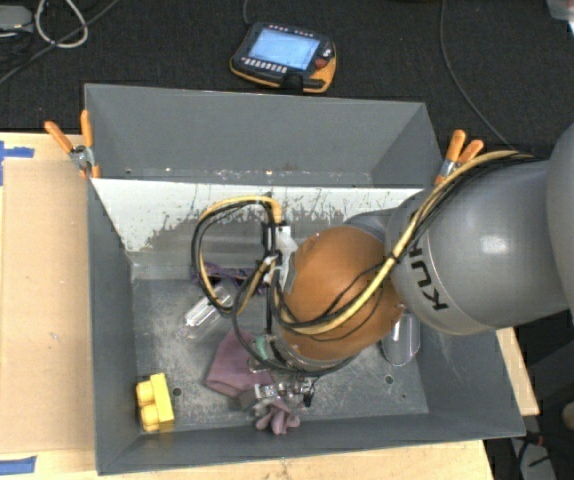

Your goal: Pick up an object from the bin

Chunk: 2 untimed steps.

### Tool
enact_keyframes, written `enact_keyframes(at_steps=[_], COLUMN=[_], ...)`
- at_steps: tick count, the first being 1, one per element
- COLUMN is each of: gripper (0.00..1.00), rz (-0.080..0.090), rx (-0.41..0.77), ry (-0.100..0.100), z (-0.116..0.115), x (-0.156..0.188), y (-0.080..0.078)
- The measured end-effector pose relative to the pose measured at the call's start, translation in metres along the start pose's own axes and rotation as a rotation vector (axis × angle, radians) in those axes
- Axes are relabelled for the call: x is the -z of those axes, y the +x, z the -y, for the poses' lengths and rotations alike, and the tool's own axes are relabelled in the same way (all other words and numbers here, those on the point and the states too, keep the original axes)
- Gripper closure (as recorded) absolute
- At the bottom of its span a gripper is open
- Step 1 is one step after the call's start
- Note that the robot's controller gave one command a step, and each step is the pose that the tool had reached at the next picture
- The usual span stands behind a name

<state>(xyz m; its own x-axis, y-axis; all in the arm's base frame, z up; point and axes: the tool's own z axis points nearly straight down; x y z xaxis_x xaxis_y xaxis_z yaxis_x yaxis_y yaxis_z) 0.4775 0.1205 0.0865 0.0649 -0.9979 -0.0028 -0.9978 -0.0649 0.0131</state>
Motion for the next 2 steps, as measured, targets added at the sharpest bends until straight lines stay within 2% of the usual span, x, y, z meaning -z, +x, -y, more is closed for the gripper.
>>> enact_keyframes(at_steps=[2], gripper=[1.00], rz=[0.002], rx=[-0.007], ry=[-0.001], z=[-0.001], x=[0.036], y=[-0.002])
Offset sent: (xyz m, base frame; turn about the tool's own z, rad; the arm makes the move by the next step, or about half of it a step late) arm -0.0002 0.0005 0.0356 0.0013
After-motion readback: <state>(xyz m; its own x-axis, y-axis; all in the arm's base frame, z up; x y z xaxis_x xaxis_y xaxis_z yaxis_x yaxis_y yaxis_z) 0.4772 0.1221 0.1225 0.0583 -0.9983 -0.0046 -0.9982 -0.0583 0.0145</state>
